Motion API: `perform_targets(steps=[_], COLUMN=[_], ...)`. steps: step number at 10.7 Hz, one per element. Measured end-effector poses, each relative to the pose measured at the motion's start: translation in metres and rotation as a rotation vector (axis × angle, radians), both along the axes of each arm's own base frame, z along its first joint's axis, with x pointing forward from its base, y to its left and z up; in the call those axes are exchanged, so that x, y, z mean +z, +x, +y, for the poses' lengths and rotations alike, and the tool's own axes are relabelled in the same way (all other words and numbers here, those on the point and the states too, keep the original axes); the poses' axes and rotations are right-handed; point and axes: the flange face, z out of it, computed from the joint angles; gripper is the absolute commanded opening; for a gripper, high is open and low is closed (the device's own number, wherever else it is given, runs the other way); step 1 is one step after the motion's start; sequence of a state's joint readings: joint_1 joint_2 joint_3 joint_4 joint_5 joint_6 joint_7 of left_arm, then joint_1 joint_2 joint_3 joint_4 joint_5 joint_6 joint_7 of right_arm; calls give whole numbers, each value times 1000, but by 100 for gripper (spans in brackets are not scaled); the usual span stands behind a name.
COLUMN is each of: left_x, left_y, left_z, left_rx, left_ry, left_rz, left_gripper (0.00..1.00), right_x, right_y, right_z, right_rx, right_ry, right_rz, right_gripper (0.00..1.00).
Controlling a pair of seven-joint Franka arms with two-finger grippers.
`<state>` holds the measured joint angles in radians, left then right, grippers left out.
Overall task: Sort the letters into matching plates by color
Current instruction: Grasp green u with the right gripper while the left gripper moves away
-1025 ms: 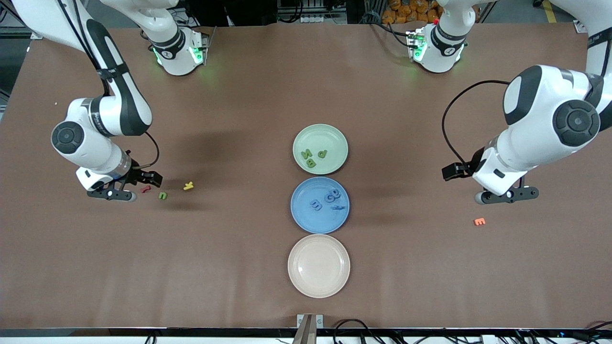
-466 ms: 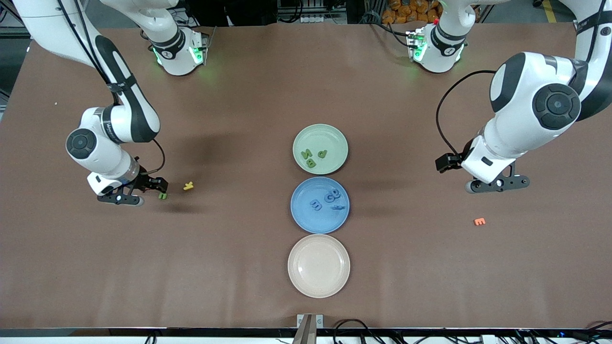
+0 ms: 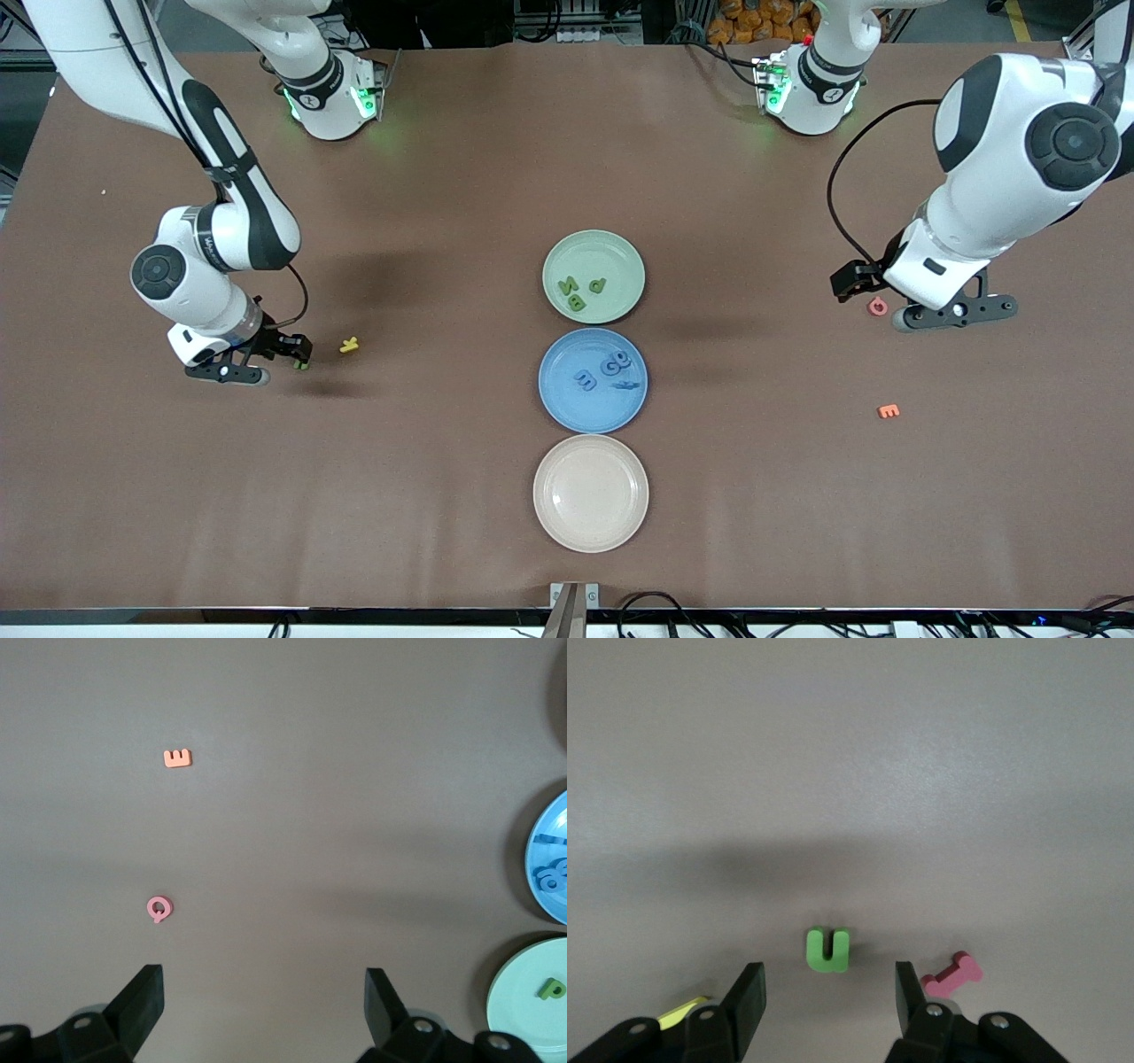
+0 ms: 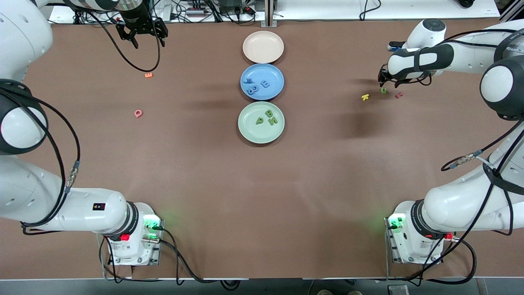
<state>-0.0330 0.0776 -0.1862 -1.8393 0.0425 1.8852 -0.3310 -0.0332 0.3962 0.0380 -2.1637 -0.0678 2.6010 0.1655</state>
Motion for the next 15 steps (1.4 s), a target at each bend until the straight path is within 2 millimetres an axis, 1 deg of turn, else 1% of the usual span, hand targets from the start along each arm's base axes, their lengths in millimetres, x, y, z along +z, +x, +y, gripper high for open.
perform_targets(steps=[2,5,8,9,11,13,15], left_x=[17,55,95,104,110,118,124], left_y=[4,14,18,18,20,21,21], left_z=[8,21,32,35,51,53,49], left_rx=[9,-4,-78,-104,-97,-137,-177], left_ry=[-14,-52,-49,-48,-48,-49,-52], left_rz=[-37,-92,-60,-47,-36,-47,-58], left_gripper=[100,100,100,100,100,100,100], right_x=[-7,-15,-20,-22,-30,-31,-33], right_y=[0,-2,-3,-3,-3,-3,-3], right_z=[-3,-1,4,6,7,7,6], right_rx=[-4,-5,-12,-10,-13,-14,-15], right_ry=[-2,-1,0,0,2,2,2], right_rz=[1,8,13,11,11,8,7], right_gripper=[61,58,58,57,54,54,52])
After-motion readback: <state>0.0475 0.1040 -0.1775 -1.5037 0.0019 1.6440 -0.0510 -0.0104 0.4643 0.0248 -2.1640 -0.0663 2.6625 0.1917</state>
